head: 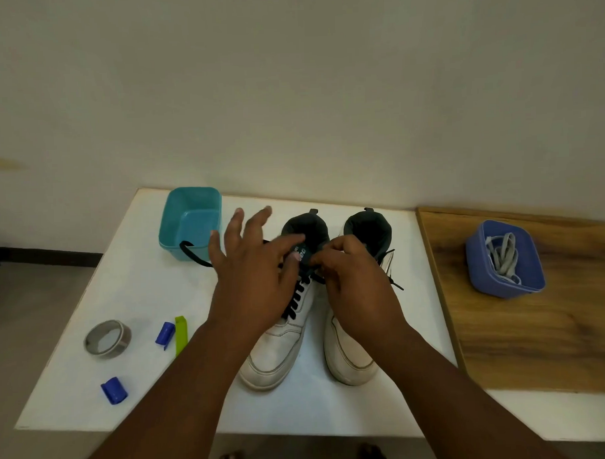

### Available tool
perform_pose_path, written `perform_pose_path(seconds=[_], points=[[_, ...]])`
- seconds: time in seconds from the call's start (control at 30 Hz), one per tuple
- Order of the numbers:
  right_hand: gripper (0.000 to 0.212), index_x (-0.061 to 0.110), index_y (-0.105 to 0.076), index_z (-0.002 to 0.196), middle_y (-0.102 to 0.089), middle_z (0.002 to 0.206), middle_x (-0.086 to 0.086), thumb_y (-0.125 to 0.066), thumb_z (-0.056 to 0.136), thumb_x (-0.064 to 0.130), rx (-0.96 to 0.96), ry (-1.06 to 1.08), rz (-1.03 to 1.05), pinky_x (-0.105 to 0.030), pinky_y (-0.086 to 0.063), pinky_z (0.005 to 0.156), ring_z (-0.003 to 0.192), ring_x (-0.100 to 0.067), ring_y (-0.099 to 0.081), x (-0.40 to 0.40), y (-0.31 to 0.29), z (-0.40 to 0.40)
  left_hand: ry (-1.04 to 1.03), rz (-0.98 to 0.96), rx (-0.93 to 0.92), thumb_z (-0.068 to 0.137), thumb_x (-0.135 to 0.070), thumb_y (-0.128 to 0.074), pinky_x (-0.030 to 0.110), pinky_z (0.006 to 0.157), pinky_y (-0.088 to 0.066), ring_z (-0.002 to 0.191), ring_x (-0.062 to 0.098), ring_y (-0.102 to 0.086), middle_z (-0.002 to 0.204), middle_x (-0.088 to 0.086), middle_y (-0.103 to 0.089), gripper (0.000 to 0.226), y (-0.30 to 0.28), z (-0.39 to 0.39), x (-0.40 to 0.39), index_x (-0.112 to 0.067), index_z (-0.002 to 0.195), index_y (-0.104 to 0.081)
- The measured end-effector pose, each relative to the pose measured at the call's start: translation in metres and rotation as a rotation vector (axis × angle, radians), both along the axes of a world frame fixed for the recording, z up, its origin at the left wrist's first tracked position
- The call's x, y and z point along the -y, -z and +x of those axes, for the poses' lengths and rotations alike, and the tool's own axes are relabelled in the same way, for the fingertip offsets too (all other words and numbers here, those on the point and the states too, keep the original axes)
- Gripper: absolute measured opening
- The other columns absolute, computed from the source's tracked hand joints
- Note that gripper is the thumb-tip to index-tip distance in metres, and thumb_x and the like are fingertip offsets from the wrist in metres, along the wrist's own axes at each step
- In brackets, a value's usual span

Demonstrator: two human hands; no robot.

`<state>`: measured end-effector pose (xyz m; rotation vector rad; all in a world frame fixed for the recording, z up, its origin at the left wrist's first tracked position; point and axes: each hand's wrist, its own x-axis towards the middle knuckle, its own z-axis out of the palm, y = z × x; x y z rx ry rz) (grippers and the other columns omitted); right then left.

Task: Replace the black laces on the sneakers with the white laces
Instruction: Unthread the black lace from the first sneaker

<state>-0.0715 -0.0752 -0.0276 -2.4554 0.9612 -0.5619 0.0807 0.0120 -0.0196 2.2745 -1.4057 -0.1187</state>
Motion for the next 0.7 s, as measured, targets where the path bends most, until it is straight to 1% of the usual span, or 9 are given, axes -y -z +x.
perform_pose_path(seconds=[0.1, 0.2, 0.3, 0.37, 0.47, 0.57, 0.6, 0.63, 0.7], points=[[0.033, 0.024, -0.075, 0.112, -0.053, 0.112, 0.010, -0.063, 0.093, 0.000, 0.018, -0.005, 0.024, -0.002, -0.037, 0.079, 0.095, -0.002, -0.051, 0.000, -0.001, 0.000, 0.050, 0.108, 0.009, 0.101, -0.052, -0.043, 0.061, 0.118, 0.002, 0.154, 0.027, 0.003, 0.165, -0.005, -0.021, 0.027, 0.003, -0.003, -0.001, -0.048, 0.115, -0.066], [0.032, 0.020, -0.076, 0.108, -0.049, 0.107, 0.013, -0.061, 0.093, -0.004, 0.074, 0.008, 0.031, 0.002, -0.036, 0.079, 0.094, 0.000, -0.050, -0.001, -0.001, 0.001, 0.026, 0.112, -0.033, 0.099, -0.051, -0.050, 0.059, 0.118, 0.004, 0.154, 0.025, 0.001, 0.157, -0.007, -0.033, 0.022, 0.001, -0.003, -0.001, -0.044, 0.108, -0.069], [0.032, 0.019, -0.074, 0.106, -0.052, 0.107, 0.010, -0.058, 0.093, -0.005, 0.087, 0.013, 0.013, -0.002, -0.037, 0.079, 0.092, 0.000, -0.049, 0.000, 0.001, 0.002, 0.008, 0.103, -0.065, 0.099, -0.046, -0.052, 0.058, 0.119, 0.002, 0.153, 0.023, -0.004, 0.149, -0.011, -0.040, 0.019, -0.002, -0.004, 0.000, -0.040, 0.106, -0.069], [0.033, 0.019, -0.074, 0.107, -0.054, 0.109, 0.007, -0.057, 0.092, -0.006, 0.085, 0.022, 0.014, -0.003, -0.037, 0.079, 0.093, 0.000, -0.049, 0.002, 0.002, 0.002, -0.034, 0.044, -0.087, 0.100, -0.041, -0.053, 0.060, 0.121, -0.009, 0.151, 0.023, -0.018, 0.142, -0.010, -0.048, 0.018, -0.001, -0.001, 0.002, -0.038, 0.106, -0.069], [0.032, 0.021, -0.071, 0.111, -0.052, 0.116, 0.008, -0.059, 0.093, -0.002, 0.070, 0.043, 0.012, -0.004, -0.039, 0.081, 0.097, 0.000, -0.050, 0.004, -0.001, -0.001, -0.146, -0.124, -0.099, 0.100, -0.038, -0.051, 0.059, 0.106, -0.038, 0.129, 0.023, -0.050, 0.127, -0.004, -0.062, 0.019, -0.002, 0.009, 0.000, -0.033, 0.106, -0.068], [0.035, 0.026, -0.067, 0.119, -0.050, 0.128, 0.006, -0.060, 0.094, 0.002, 0.023, 0.043, 0.032, -0.009, -0.043, 0.084, 0.104, -0.003, -0.051, 0.005, -0.002, -0.002, -0.295, -0.218, -0.080, 0.101, -0.034, -0.046, 0.055, 0.097, -0.046, 0.112, 0.024, -0.058, 0.116, 0.000, -0.066, 0.024, -0.004, 0.011, -0.003, -0.025, 0.107, -0.067], [0.038, 0.027, -0.065, 0.124, -0.049, 0.134, 0.004, -0.059, 0.096, 0.004, -0.001, 0.040, 0.045, -0.013, -0.046, 0.087, 0.107, -0.005, -0.052, 0.005, -0.002, -0.002, -0.324, -0.197, -0.063, 0.101, -0.034, -0.044, 0.056, 0.098, -0.046, 0.114, 0.025, -0.058, 0.117, 0.001, -0.066, 0.026, -0.005, 0.010, -0.003, -0.025, 0.109, -0.066], [0.040, 0.028, -0.063, 0.129, -0.048, 0.138, 0.002, -0.058, 0.097, 0.005, -0.011, 0.034, 0.056, -0.016, -0.048, 0.091, 0.111, -0.008, -0.053, 0.004, -0.002, -0.002, -0.326, -0.151, -0.055, 0.101, -0.033, -0.042, 0.059, 0.103, -0.042, 0.122, 0.028, -0.054, 0.123, 0.001, -0.064, 0.026, -0.005, 0.009, -0.003, -0.028, 0.112, -0.066], [0.042, 0.025, -0.061, 0.135, -0.050, 0.137, 0.000, -0.055, 0.099, 0.005, 0.014, 0.012, 0.061, -0.011, -0.043, 0.094, 0.111, -0.006, -0.052, 0.003, -0.001, -0.001, -0.263, -0.046, -0.076, 0.101, -0.035, -0.046, 0.063, 0.118, -0.018, 0.147, 0.034, -0.028, 0.148, 0.002, -0.048, 0.028, -0.003, 0.004, -0.002, -0.040, 0.124, -0.061]])
